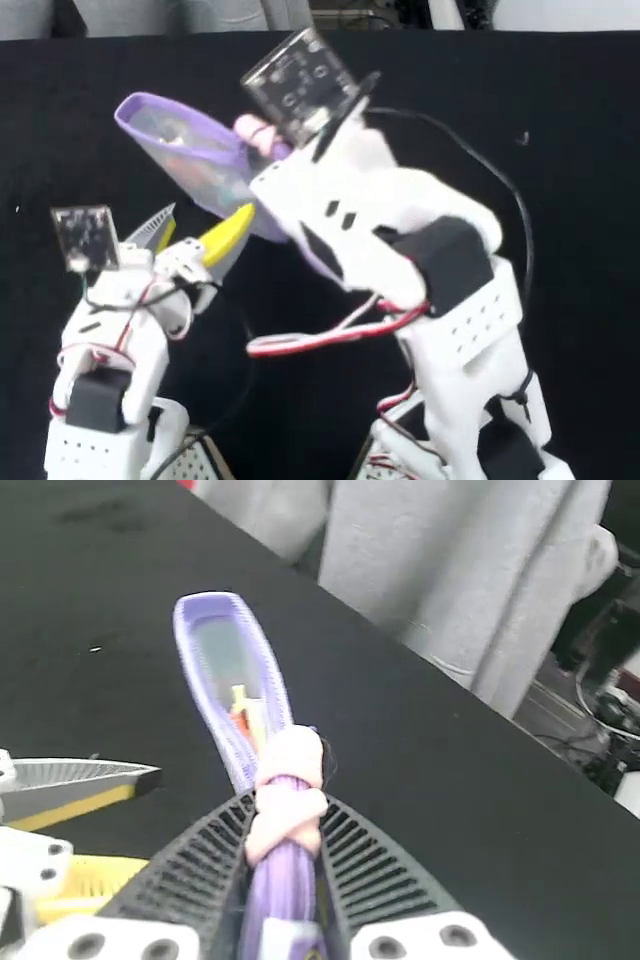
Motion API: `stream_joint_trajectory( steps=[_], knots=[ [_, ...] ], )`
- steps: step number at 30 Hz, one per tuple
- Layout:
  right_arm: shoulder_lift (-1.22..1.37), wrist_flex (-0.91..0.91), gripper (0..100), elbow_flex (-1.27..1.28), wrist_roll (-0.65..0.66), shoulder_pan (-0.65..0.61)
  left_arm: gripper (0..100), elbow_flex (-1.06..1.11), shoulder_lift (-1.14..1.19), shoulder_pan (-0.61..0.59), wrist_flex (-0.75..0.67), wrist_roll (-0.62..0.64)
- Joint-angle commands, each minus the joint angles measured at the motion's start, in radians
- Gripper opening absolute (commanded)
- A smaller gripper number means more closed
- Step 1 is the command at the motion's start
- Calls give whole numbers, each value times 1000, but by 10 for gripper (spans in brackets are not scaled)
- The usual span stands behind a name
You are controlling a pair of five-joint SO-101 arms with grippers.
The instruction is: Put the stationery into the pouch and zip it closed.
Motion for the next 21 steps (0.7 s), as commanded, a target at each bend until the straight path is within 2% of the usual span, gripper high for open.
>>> stream_joint_trajectory(
  steps=[1,5,14,21],
  knots=[
    [-5,6,11,-64,9,-77,364,19,-143,54,5,11],
    [-5,8,11,-62,9,-138,364,21,-245,117,58,3],
    [-7,64,11,-87,9,-229,364,45,-218,119,31,2],
    [-7,141,11,-159,11,-284,364,99,-218,10,-28,2]
  ],
)
